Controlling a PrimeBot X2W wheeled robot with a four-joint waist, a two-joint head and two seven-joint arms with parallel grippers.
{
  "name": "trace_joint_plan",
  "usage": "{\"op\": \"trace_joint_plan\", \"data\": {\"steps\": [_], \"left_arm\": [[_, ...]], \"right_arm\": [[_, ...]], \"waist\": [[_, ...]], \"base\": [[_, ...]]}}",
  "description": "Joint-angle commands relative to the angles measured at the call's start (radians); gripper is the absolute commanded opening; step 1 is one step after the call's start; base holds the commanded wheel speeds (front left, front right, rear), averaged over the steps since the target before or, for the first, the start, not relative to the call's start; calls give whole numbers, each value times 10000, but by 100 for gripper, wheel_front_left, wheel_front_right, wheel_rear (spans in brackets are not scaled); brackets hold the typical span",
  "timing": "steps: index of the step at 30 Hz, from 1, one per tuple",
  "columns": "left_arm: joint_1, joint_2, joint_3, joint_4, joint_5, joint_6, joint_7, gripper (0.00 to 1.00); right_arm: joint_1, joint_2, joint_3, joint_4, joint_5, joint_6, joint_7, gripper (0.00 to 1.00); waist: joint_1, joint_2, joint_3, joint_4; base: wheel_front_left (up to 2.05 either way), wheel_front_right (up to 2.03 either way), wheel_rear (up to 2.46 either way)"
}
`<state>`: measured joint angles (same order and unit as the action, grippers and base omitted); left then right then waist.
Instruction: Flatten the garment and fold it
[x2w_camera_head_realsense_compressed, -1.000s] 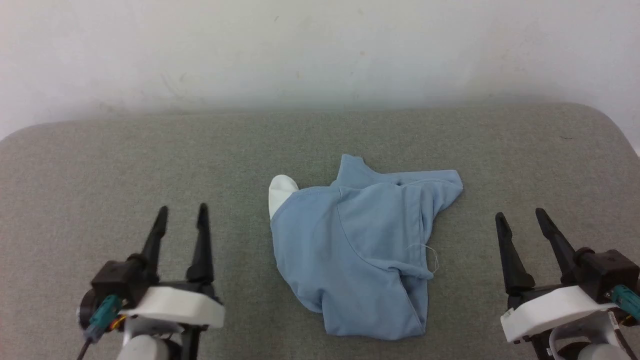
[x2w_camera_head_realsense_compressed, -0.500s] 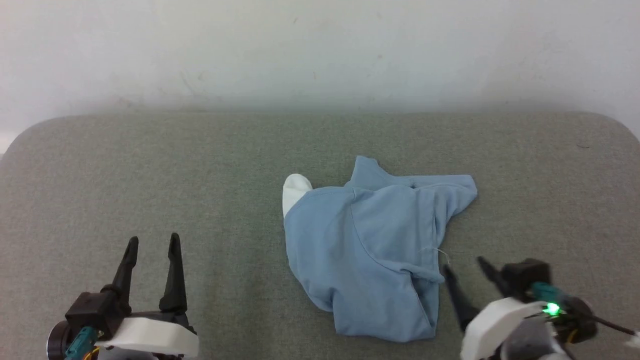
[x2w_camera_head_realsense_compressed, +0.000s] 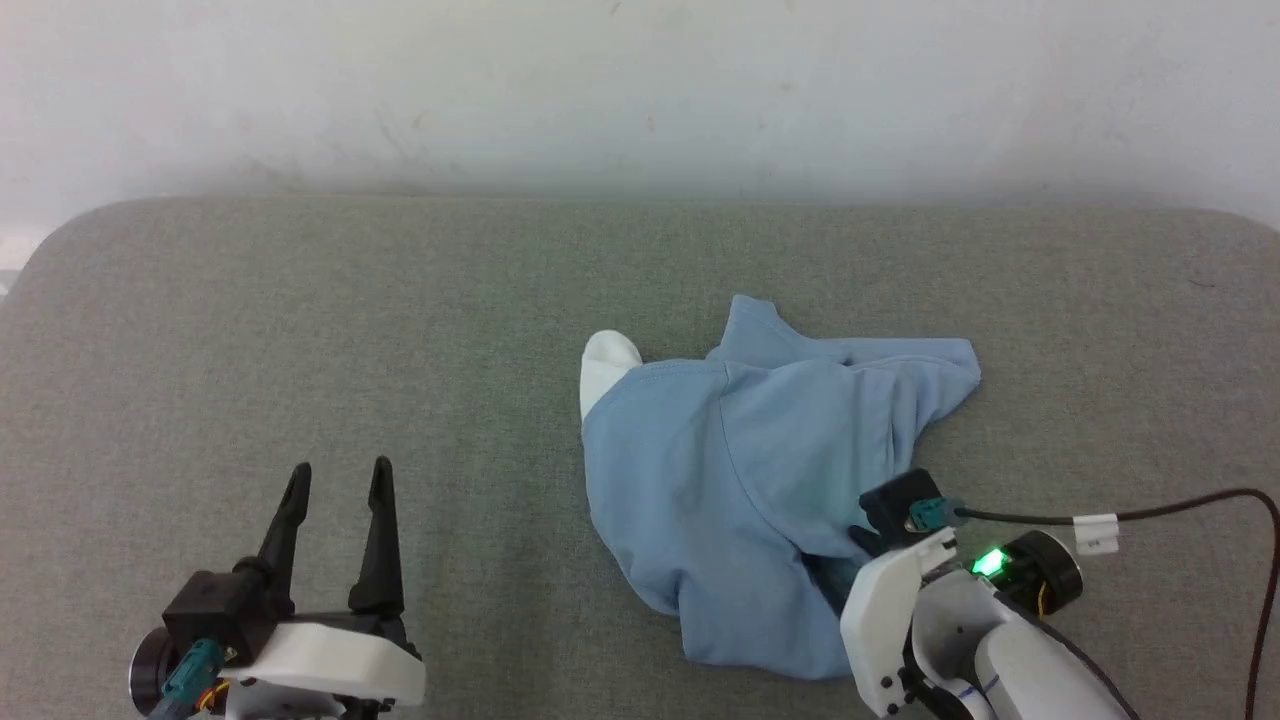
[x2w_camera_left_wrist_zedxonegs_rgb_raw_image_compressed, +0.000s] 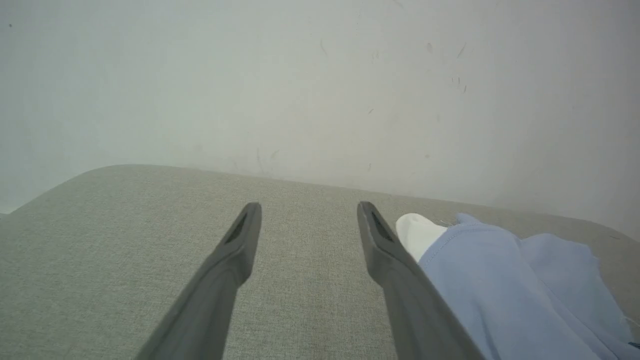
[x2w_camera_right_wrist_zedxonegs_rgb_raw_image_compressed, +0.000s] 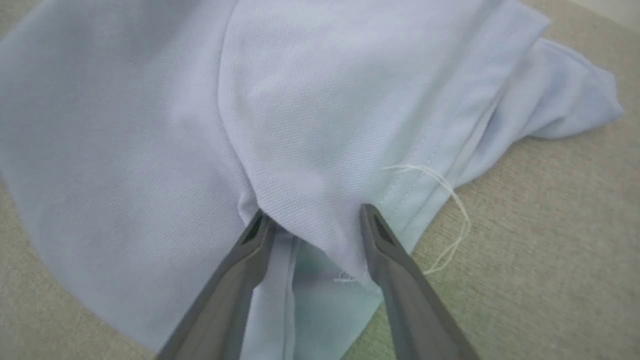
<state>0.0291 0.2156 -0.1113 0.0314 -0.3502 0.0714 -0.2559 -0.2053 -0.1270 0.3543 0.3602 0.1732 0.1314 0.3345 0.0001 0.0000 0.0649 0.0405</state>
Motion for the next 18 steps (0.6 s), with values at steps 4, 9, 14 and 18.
{"op": "trace_joint_plan", "data": {"steps": [4, 9, 14, 18], "left_arm": [[-167, -56, -20, 131, 15, -26, -32, 100], [-131, -63, 80, 143, 16, 28, -42, 100], [-74, -94, 135, 81, 29, 37, -50, 100], [-19, -148, 135, 50, 32, 32, -53, 100]], "right_arm": [[-595, -94, 203, 306, 232, -7, -245, 0], [-909, -436, -424, -305, -109, -7, -861, 0], [-458, -543, -2849, -1876, -1215, -7, -1313, 0], [763, -73, -5056, -3218, -2161, -7, -955, 0]], "waist": [[-1, 0, 46, -31], [-1, 0, 23, -227], [-1, 0, -21, -452], [-1, 0, 0, -602]], "base": [[0, 0, 0], [0, 0, 0], [0, 0, 0], [0, 0, 0]]}}
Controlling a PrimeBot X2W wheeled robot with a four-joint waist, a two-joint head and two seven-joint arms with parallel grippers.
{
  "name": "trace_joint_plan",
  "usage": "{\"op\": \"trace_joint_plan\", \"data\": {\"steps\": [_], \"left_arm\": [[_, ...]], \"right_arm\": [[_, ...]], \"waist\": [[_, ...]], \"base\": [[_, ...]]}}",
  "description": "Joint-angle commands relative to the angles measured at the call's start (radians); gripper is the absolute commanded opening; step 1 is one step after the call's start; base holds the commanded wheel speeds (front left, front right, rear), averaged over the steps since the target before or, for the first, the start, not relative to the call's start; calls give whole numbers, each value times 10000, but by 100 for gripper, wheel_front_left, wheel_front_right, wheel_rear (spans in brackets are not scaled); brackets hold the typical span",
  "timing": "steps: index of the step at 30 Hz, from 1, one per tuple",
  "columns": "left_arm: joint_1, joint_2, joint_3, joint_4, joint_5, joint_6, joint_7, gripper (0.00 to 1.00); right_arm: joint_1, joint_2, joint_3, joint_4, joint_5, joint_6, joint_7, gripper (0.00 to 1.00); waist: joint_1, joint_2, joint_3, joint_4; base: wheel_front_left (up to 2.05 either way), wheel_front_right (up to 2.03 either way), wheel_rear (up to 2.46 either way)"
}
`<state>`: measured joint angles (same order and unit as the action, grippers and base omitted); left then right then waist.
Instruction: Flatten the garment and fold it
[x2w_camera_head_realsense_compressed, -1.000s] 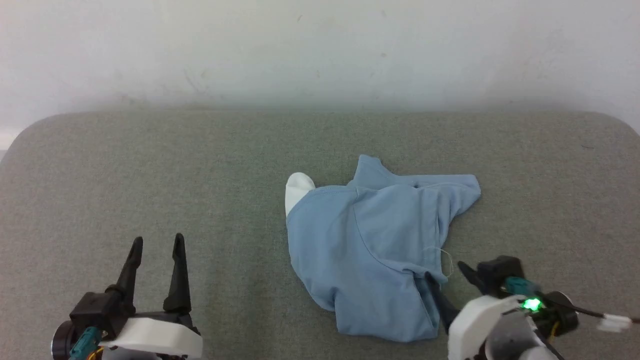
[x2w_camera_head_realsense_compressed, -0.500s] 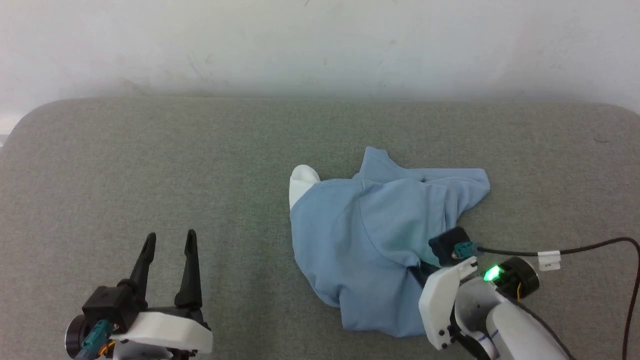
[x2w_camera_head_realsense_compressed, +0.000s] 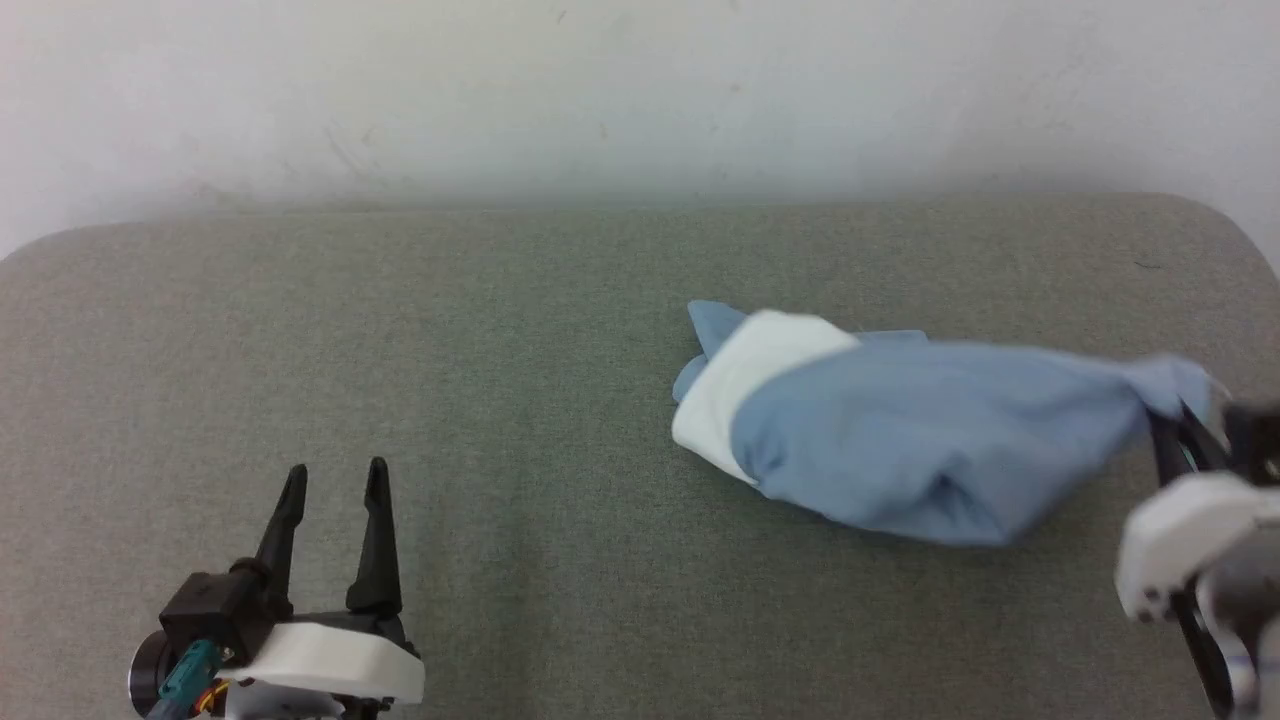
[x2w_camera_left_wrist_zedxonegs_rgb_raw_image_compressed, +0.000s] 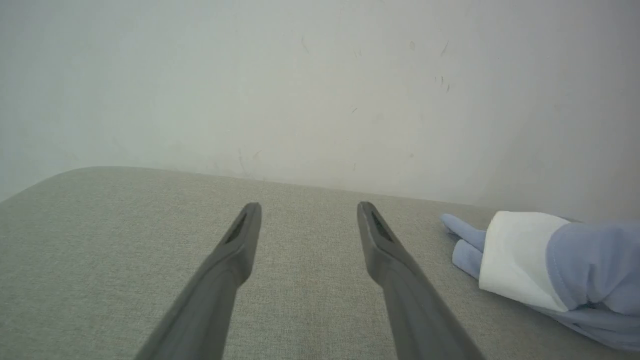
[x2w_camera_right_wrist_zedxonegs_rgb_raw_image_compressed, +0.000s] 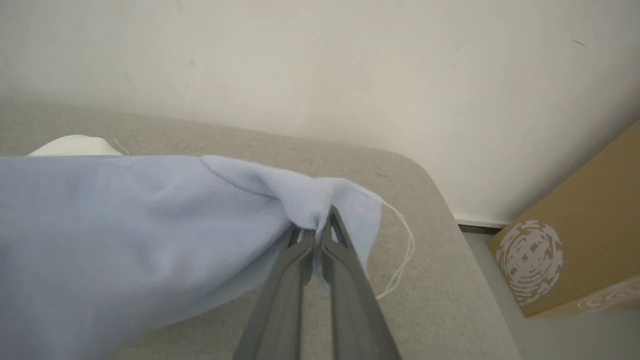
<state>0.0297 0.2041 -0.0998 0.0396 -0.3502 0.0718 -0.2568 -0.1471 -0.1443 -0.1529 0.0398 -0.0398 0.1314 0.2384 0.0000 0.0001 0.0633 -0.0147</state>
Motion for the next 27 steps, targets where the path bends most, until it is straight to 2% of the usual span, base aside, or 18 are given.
{"op": "trace_joint_plan", "data": {"steps": [1, 5, 8, 9, 10, 11, 19, 23, 27], "left_arm": [[-22, -50, 20, -31, 25, 25, -44, 100], [-45, -84, 28, -14, 25, 17, -45, 100], [-44, -82, 54, 24, 21, 18, -46, 100], [-39, -80, 71, 43, 14, 21, -47, 100], [-26, -72, 84, 69, 7, 25, -47, 100], [-13, -63, 98, 88, 3, 35, -47, 100], [-5, -6, 55, 196, -18, 71, 31, 100], [-119, 17, -13, 234, -29, 81, 165, 100], [-197, 48, -118, 295, 0, 92, 314, 100]], "right_arm": [[560, 255, -414, -260, -174, -7, 135, 0], [2100, 763, -1615, -663, -406, -7, 748, 0], [2936, 909, -2209, -389, -285, -7, 1131, 0], [3099, 924, -2314, -240, -224, -7, 1199, 7], [3202, 930, -2310, -76, -52, -7, 1204, 46], [3185, 933, -2300, 0, 190, -7, 1004, 100], [2428, 938, -2021, -541, 828, -7, -1507, 100], [2314, 939, -915, -1007, 1088, -7, -2196, 100], [2408, 939, 328, -1453, 1234, -7, -2412, 100]], "waist": [[0, -1, 37, -84], [0, -1, 104, -179], [0, -1, 123, -276], [0, -1, 118, -316], [0, -1, 112, -356], [0, -1, 110, -401], [0, -1, -75, -563], [0, -1, -120, -568], [0, -1, -129, -586]], "base": [[0, 0, 0], [0, 0, 0], [0, 0, 0], [0, 0, 0], [0, 0, 0], [0, 0, 0], [0, 0, 0], [0, 0, 0], [0, 0, 0]]}}
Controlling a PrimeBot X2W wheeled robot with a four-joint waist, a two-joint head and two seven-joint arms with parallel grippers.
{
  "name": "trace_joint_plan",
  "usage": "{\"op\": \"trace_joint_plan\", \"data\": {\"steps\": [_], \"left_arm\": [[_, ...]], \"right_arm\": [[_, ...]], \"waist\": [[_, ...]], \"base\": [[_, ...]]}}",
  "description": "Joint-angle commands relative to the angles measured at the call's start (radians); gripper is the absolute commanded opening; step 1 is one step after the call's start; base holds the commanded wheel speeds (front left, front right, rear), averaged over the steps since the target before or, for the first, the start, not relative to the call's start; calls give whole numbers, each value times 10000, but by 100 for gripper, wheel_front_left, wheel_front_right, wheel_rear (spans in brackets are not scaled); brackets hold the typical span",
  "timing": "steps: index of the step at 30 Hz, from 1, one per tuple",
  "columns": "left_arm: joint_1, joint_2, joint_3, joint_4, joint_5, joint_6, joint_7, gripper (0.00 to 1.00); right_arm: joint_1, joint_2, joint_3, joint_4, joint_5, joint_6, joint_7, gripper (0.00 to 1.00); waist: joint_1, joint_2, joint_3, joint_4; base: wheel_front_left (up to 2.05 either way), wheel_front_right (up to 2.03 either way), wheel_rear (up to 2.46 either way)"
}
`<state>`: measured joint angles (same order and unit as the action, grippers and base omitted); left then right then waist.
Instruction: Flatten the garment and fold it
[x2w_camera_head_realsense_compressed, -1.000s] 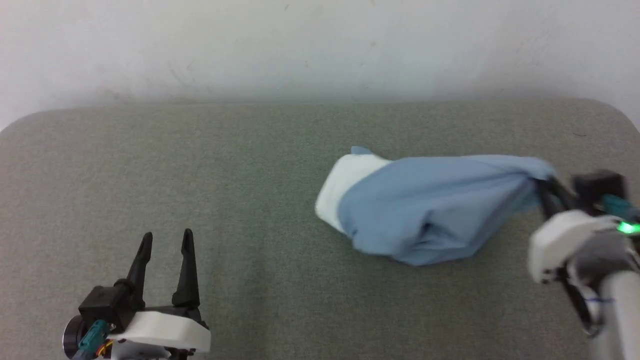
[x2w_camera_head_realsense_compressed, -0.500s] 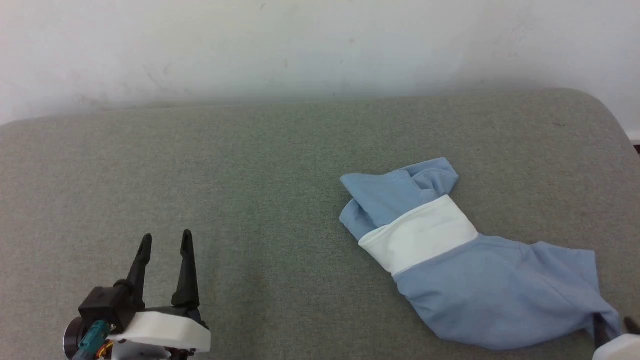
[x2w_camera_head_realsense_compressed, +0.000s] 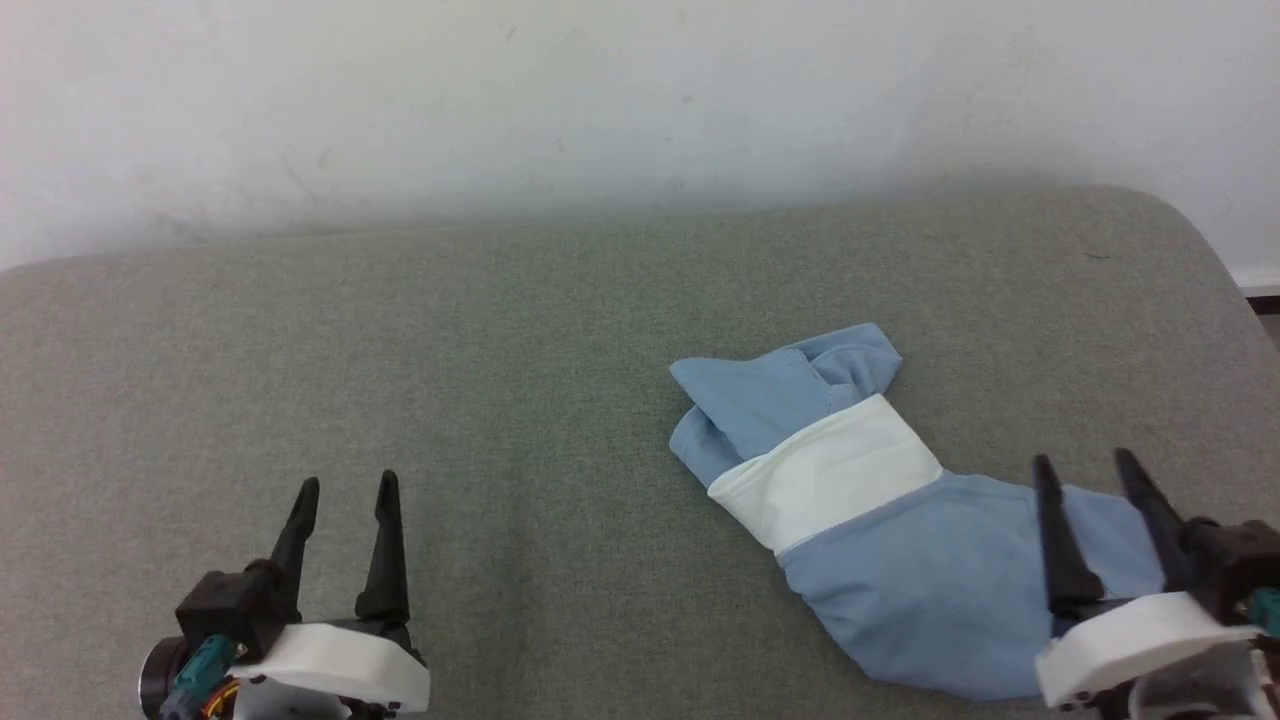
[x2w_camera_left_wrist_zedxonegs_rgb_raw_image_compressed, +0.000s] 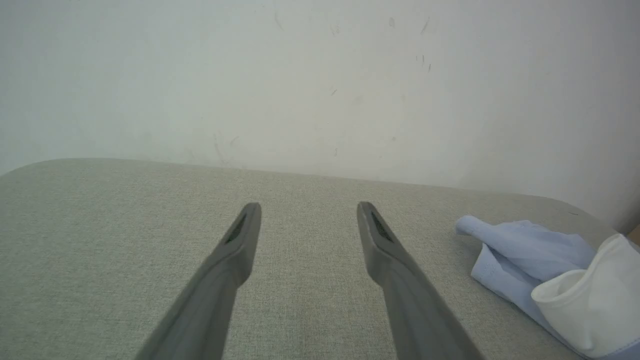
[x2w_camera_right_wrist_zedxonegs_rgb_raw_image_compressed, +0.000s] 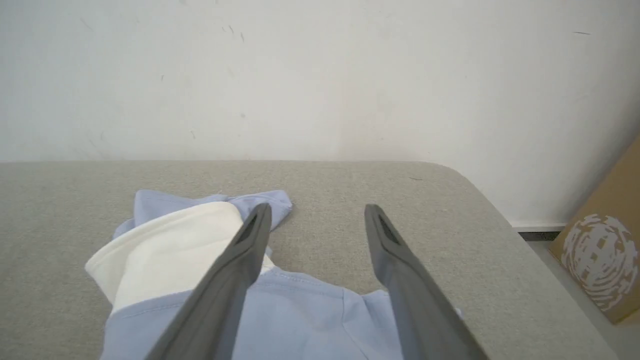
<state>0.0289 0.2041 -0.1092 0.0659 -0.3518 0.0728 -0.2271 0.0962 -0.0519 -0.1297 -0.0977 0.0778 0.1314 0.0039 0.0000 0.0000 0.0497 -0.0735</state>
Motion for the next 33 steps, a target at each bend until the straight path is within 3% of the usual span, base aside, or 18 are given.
{"op": "trace_joint_plan", "data": {"steps": [1, 9, 15, 19, 26, 33], "left_arm": [[-217, 43, -53, 47, 22, 92, 50, 100], [-1330, -162, -882, 326, 144, -346, 584, 100], [-3491, -829, -2134, 1363, 151, -1315, 1252, 100], [-4850, -1162, -3123, 2754, -47, -1783, 2261, 100], [-6244, -1321, -4267, 5464, -751, -2003, 4512, 100], [-6967, -1346, -5482, 6750, -1206, -2029, 5987, 100]], "right_arm": [[12, 15, 328, -171, 47, -7, -84, 100], [185, 16, 1240, -718, 323, -7, -36, 100], [-239, 16, 1589, -842, 310, -7, -9, 100], [-472, 16, 1809, -766, 313, -7, 13, 100], [-665, 16, 2026, -497, 394, -7, 11, 100], [-647, 16, 2014, -370, 594, -7, -70, 100]], "waist": [[0, 0, 19, 4], [0, 0, 434, 56], [0, 0, 1125, -76], [0, 0, 1423, -255], [0, 0, 1586, -701], [0, 0, 1665, -844]], "base": [[0, 0, 0], [0, 0, 0], [0, 0, 0], [0, 0, 0], [0, 0, 0], [0, 0, 0]]}}
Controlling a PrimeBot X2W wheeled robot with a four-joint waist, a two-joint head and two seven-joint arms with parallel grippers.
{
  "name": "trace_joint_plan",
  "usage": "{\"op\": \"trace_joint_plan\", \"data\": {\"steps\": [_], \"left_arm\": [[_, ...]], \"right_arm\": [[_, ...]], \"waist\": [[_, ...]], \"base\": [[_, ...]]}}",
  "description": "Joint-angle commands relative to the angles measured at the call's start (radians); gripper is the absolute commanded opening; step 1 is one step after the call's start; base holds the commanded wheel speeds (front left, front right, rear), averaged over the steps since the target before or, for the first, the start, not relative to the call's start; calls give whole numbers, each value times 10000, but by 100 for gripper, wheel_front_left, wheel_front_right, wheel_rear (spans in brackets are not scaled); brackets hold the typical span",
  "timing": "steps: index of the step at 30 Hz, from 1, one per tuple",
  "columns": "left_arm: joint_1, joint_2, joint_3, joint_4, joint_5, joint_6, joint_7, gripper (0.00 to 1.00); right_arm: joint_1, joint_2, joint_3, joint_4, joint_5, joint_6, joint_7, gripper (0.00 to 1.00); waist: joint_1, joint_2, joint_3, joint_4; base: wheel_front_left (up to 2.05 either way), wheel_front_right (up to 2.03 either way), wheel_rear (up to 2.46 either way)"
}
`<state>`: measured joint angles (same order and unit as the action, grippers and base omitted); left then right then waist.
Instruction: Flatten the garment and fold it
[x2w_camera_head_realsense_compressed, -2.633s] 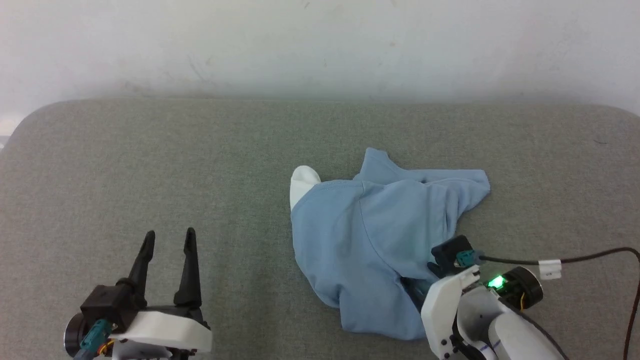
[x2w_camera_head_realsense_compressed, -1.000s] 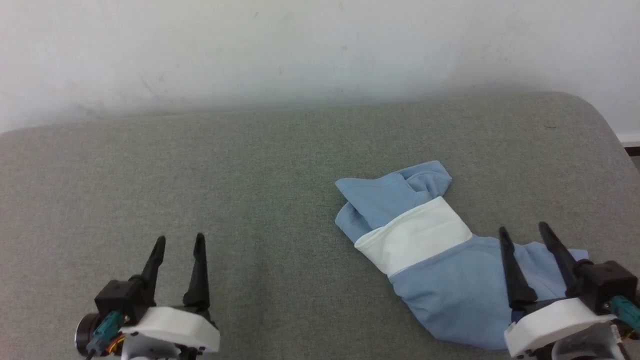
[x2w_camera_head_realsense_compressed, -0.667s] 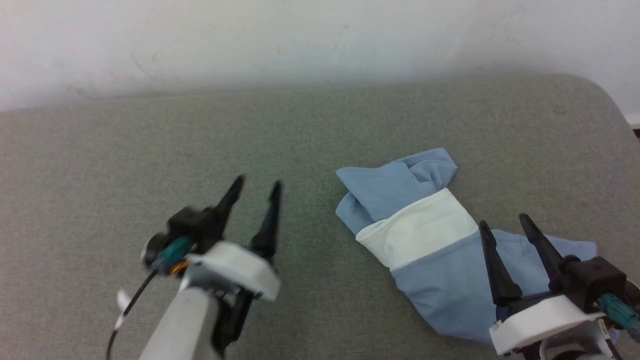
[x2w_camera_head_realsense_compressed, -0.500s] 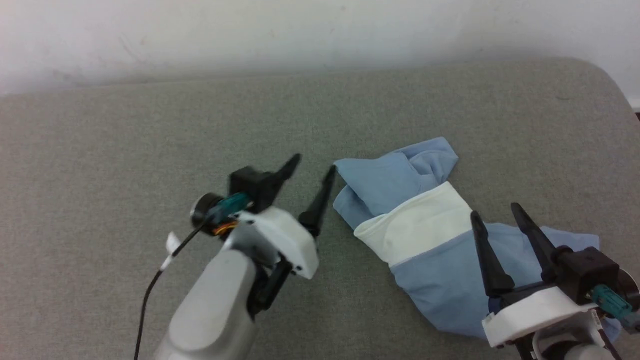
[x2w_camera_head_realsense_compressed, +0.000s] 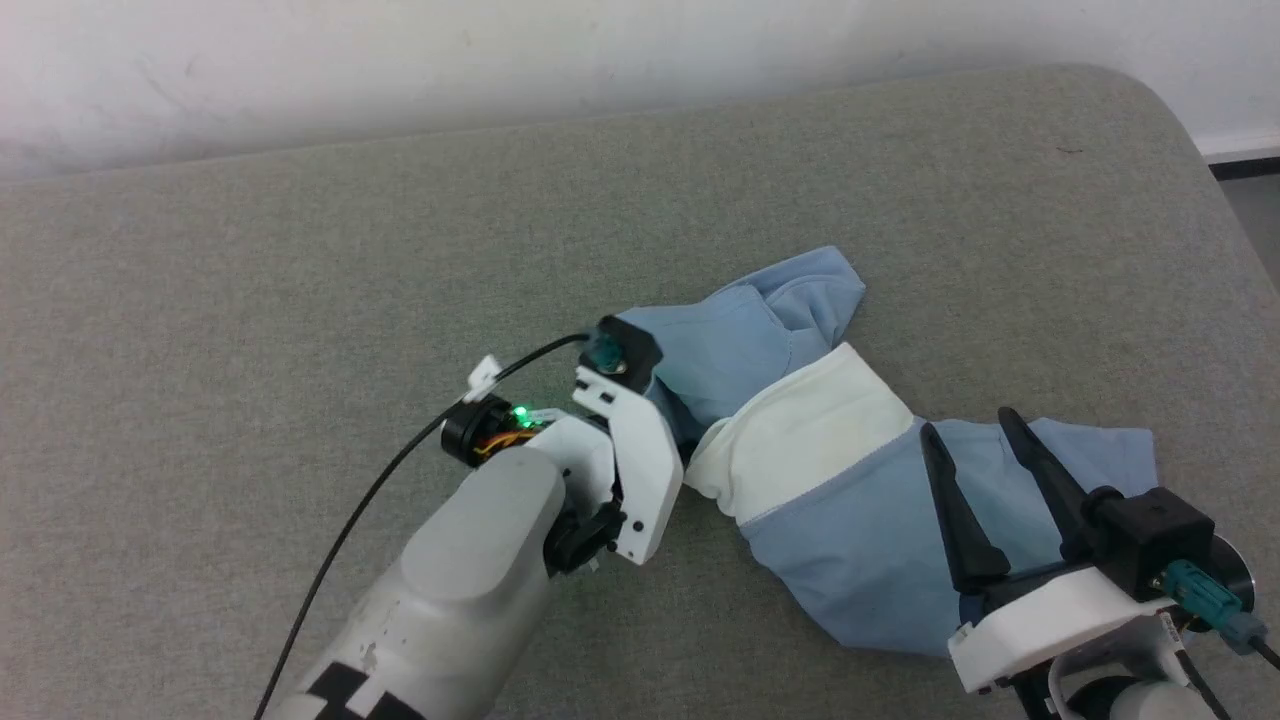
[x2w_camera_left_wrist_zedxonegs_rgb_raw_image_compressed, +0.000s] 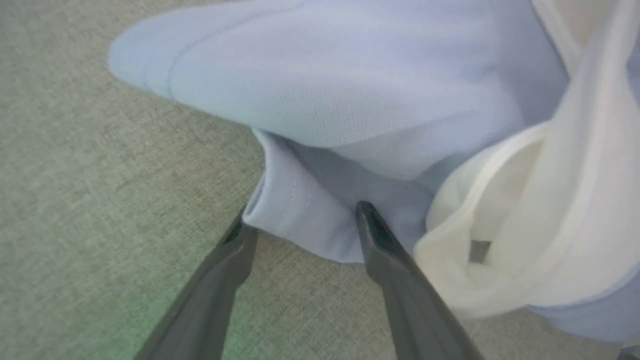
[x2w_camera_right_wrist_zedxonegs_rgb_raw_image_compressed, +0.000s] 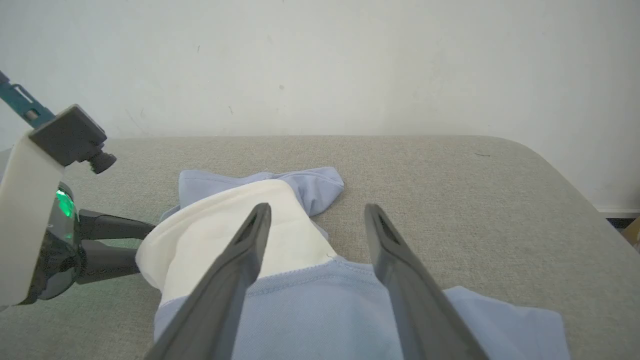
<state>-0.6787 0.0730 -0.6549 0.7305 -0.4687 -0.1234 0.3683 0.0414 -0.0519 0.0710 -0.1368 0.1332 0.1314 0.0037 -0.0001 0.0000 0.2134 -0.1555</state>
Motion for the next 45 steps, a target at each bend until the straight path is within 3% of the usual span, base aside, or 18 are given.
{"op": "trace_joint_plan", "data": {"steps": [1, 3, 4, 6, 9, 13, 17, 21, 26, 30, 33, 34, 35, 39, 45], "left_arm": [[7, -29, -307, 238, -161, -69, 334, 100], [-200, 42, -873, 468, -369, -70, 921, 100], [-300, 90, -1126, 519, -464, -70, 1070, 71], [-435, 179, -1556, 600, -710, -70, 1284, 0], [-570, 369, -1761, 584, -1043, -71, 938, 0], [-594, 708, -1329, 330, -1375, -60, -202, 0], [-362, 1462, -608, -590, -1495, 471, -1367, 0], [670, 2602, 289, -2090, -1810, 1378, -1945, 0], [3340, 3973, 1651, -4369, -2606, 3107, -2114, 0], [5833, 4330, 2511, -5921, -3409, 4385, -2157, 0], [7191, 4273, 3033, -6564, -3924, 4910, -2421, 0], [7464, 4269, 3099, -6716, -3964, 5005, -2508, 42], [7635, 4244, 3146, -6879, -3965, 5082, -2619, 100], [7756, 4103, 3423, -7640, -4049, 5135, -3057, 100], [7228, 4690, 3607, -8886, -3372, 5307, -3333, 100]], "right_arm": [[-112, 16, 19, 38, 55, -7, -75, 100], [-150, 16, 54, 54, 101, -7, -95, 100], [-169, 16, 77, 70, 111, -7, -97, 100], [-217, 16, 122, 113, 127, -7, -128, 100], [-216, 16, 123, 201, 174, -7, -167, 100], [-81, 16, -129, 283, 258, -7, -201, 100], [162, 16, -490, 316, 322, -7, -192, 100], [374, 16, -622, 301, 253, -7, -135, 100], [538, 16, -683, 157, 151, -7, -58, 100], [651, 16, -782, 65, 92, -7, 63, 100], [674, 16, -809, -23, 22, -7, 168, 100], [688, 16, -822, -69, 3, -7, 201, 100], [712, 16, -846, -107, -15, -7, 243, 100], [792, 16, -917, -162, -130, -7, 479, 100], [847, 16, -962, -262, -206, -7, 672, 100]], "waist": [[1, 0, 40, -39], [1, 0, 60, -59], [1, 0, 63, -75], [1, 0, 48, -107], [1, 0, -57, -139], [1, 0, -308, -46], [1, 0, -607, 211], [1, 0, -920, 520], [1, 0, -1197, 859], [1, 0, -1281, 1158], [1, 0, -1328, 1360], [1, 0, -1344, 1427], [1, 0, -1366, 1508], [1, 0, -1520, 1700], [1, 0, -1644, 1790]], "base": [[0, 0, 0], [0, 0, 0], [0, 0, 0], [0, 0, 0], [0, 0, 0], [0, 0, 0], [0, 0, 0], [0, 0, 0], [0, 0, 0], [0, 0, 0], [0, 0, 0], [0, 0, 0], [0, 0, 0], [0, 0, 0], [0, 0, 0]]}}
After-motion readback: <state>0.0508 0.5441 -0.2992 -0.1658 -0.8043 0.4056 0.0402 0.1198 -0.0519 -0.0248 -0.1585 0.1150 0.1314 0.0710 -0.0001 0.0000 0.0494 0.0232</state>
